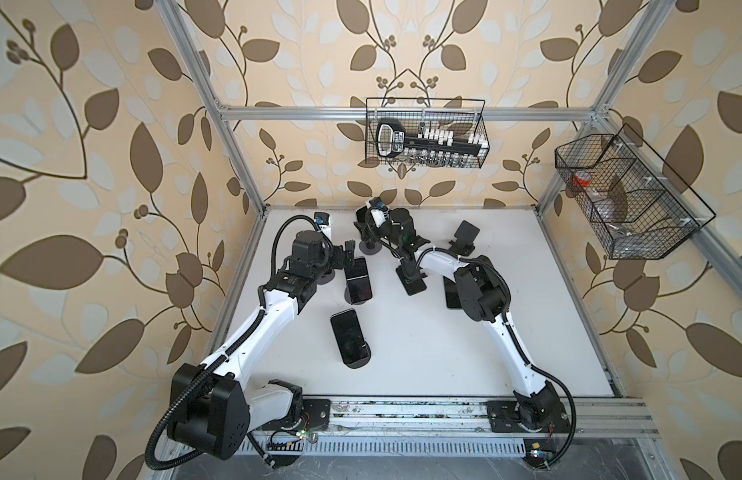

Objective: Remove the phone from the phone stand

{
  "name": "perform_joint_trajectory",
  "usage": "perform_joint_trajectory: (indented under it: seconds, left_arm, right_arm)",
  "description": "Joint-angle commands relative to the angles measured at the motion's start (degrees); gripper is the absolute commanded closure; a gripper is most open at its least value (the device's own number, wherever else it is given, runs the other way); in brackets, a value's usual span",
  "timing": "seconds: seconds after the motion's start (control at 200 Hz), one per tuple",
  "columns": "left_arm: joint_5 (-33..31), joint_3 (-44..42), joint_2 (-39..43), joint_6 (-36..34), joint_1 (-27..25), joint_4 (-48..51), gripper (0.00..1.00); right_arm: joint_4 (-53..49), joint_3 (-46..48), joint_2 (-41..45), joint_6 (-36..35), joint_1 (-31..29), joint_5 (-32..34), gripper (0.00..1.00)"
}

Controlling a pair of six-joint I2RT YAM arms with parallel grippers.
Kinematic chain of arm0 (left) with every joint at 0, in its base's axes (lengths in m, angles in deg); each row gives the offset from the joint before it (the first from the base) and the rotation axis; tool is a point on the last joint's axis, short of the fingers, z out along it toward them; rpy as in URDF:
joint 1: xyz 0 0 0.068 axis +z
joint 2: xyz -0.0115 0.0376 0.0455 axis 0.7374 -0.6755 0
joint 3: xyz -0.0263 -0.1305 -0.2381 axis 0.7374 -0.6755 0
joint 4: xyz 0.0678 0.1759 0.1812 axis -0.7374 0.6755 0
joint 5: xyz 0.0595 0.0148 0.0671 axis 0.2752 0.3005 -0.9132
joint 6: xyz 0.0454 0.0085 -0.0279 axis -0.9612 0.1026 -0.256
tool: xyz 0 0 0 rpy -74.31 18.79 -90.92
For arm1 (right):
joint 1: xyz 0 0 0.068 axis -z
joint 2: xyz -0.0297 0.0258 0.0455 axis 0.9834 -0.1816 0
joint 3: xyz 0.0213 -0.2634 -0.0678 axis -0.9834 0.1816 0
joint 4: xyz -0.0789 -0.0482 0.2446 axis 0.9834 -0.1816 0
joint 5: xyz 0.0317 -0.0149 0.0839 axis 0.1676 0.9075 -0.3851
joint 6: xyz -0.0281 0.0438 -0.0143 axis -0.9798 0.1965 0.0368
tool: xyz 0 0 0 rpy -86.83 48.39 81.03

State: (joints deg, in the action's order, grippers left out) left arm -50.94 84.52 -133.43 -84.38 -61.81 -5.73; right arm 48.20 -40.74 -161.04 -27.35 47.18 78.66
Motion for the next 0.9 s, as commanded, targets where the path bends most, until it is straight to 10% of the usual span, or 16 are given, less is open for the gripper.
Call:
perform_joint_trajectory:
  seconds: [0.0,0.895]
  left_arm:
    - [1.1,1.9,0.8,0.0,-0.4,-0.8,0.01]
    - [1.5,1.6,1.3,0.6,-0.4,-1.2,0.01]
  right_arm:
    - [1.4,0.9,1.2,-1.0,-0.3,-0.5,0.19]
    - [2.8,2.3,3.9,-2.6,-0.5,-0.8,0.25]
